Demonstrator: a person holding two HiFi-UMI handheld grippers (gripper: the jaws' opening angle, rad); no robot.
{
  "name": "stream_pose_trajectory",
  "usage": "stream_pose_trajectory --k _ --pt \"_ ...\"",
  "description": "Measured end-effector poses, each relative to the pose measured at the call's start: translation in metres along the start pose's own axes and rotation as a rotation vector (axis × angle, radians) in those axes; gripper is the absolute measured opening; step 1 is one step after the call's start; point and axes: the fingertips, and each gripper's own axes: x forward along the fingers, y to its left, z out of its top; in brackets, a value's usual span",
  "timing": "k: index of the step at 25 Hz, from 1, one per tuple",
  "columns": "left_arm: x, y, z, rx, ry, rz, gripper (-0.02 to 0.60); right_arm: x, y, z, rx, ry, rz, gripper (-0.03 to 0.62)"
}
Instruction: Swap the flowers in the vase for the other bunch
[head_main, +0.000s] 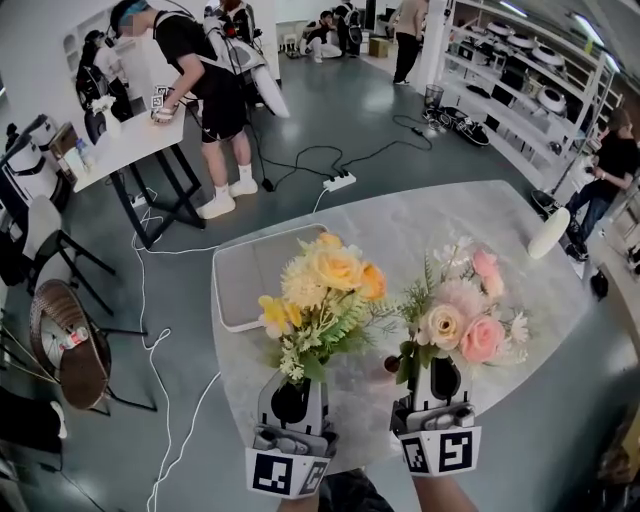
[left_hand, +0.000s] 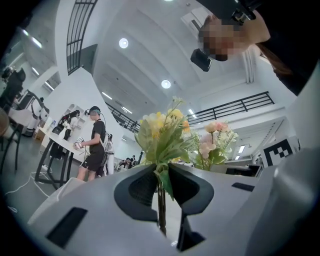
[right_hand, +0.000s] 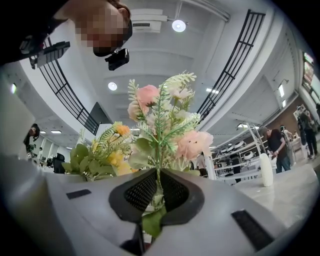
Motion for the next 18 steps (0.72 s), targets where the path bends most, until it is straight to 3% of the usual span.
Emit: stream_pose_trajectory --k 9,18 --pt "0.000 -0.003 0.000 -0.002 -0.018 0.071 0.066 -0.002 -0.002 -0.013 0.001 0.022 0.018 0.037" --pt "0.001 0.007 -0.012 -0.007 -0.013 0.079 0.066 0.002 0.004 -0.037 -0.007 0.046 0.028 0.037"
